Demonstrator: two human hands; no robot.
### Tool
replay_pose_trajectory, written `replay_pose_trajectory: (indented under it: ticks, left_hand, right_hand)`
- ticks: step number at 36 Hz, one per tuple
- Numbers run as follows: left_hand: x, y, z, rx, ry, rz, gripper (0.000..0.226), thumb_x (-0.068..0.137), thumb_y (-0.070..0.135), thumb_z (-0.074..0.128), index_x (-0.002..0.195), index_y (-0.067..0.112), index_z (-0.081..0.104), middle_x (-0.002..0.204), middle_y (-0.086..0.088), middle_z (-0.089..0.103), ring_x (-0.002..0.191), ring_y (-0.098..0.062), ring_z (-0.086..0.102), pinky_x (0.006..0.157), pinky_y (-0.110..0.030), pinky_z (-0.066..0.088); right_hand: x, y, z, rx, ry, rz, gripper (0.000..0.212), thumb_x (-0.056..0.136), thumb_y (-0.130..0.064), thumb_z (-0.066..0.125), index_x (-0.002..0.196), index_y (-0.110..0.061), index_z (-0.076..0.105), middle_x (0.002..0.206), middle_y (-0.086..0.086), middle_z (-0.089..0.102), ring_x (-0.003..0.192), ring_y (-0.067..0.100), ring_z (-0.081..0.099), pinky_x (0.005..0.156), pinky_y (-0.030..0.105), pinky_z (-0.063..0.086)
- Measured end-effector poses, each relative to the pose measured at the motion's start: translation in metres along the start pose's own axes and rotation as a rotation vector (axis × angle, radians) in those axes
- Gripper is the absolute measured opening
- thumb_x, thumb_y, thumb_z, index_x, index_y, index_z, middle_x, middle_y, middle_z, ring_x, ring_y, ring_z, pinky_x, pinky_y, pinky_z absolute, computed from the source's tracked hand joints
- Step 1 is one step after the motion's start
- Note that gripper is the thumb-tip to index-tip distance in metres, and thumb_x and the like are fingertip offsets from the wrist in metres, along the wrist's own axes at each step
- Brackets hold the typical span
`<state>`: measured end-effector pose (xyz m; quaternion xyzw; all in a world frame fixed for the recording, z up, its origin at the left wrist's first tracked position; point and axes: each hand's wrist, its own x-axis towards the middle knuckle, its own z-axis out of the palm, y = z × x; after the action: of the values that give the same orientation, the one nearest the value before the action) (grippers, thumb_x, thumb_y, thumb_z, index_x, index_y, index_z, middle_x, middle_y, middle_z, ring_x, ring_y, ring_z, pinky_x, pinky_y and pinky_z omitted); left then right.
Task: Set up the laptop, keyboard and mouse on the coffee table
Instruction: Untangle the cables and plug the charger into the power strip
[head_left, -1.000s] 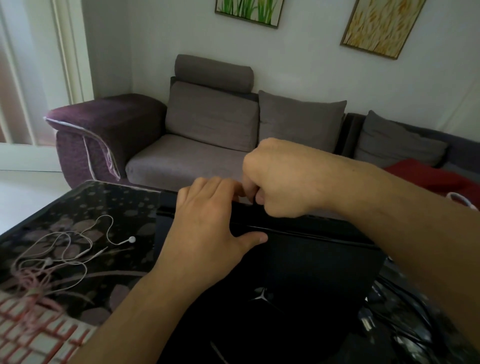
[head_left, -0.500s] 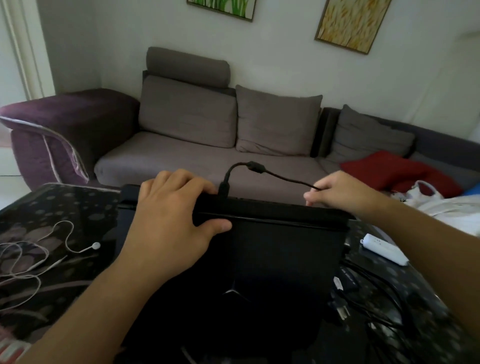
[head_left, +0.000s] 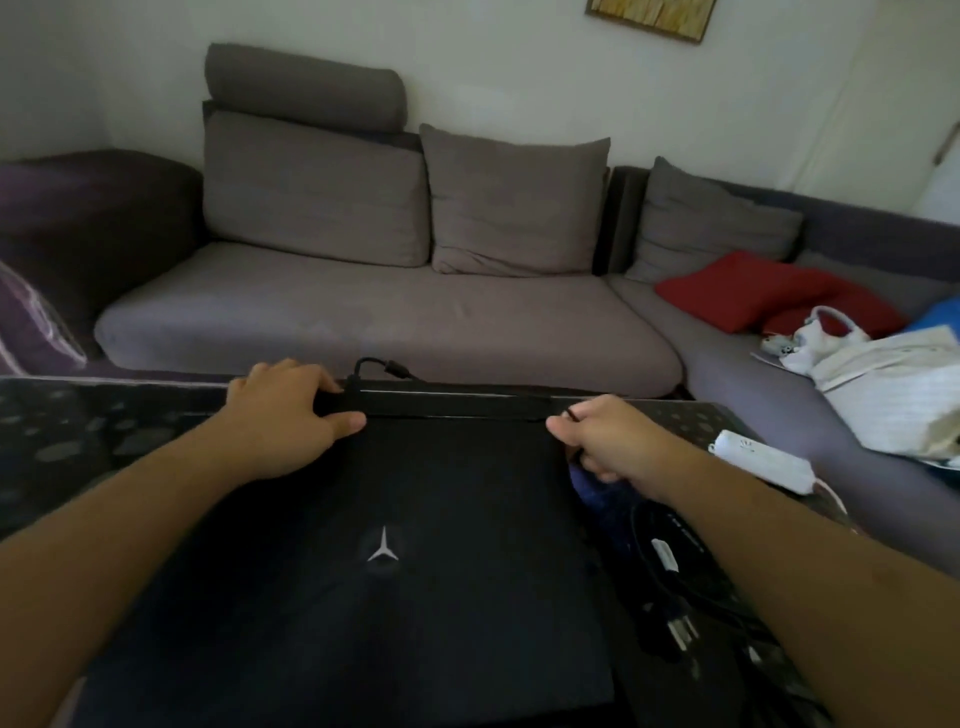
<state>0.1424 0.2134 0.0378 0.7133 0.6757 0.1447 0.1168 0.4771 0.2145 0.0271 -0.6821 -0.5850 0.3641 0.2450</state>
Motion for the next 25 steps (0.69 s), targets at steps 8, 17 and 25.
replay_pose_trajectory:
  ticks: [8, 17, 25]
  left_hand:
    - [0.035, -0.018, 0.049, -0.01, -0.147, -0.126, 0.052, 0.098, 0.06, 0.058, 0.137, 0.026, 0.06, 0.141, -0.006, 0.06, 0.133, -0.03, 0.054, 0.114, -0.046, 0.038]
    - [0.039, -0.024, 0.07, -0.025, -0.14, -0.162, 0.047, 0.1, 0.057, 0.057, 0.133, 0.025, 0.064, 0.136, -0.005, 0.065, 0.129, -0.029, 0.057, 0.116, -0.047, 0.039]
    - [0.039, -0.027, 0.067, -0.06, -0.162, -0.156, 0.045, 0.099, 0.055, 0.06, 0.13, 0.022, 0.066, 0.132, -0.006, 0.066, 0.124, -0.028, 0.06, 0.114, -0.048, 0.043]
  right_hand:
    - [0.027, 0.011, 0.031, -0.199, 0.014, 0.096, 0.029, 0.108, -0.036, 0.056, 0.101, -0.009, 0.066, 0.061, 0.004, 0.043, 0.045, 0.016, 0.039, 0.051, 0.031, 0.034]
    - [0.046, 0.026, 0.031, -0.347, 0.039, 0.048, 0.027, 0.103, -0.011, 0.056, 0.078, -0.007, 0.064, 0.056, -0.001, 0.06, 0.043, 0.006, 0.052, 0.044, 0.018, 0.043]
    - [0.045, -0.016, -0.008, -0.755, 0.11, -0.03, 0.015, 0.091, -0.02, 0.07, 0.082, -0.009, 0.072, 0.085, 0.015, 0.07, 0.078, 0.032, 0.068, 0.069, 0.034, 0.057]
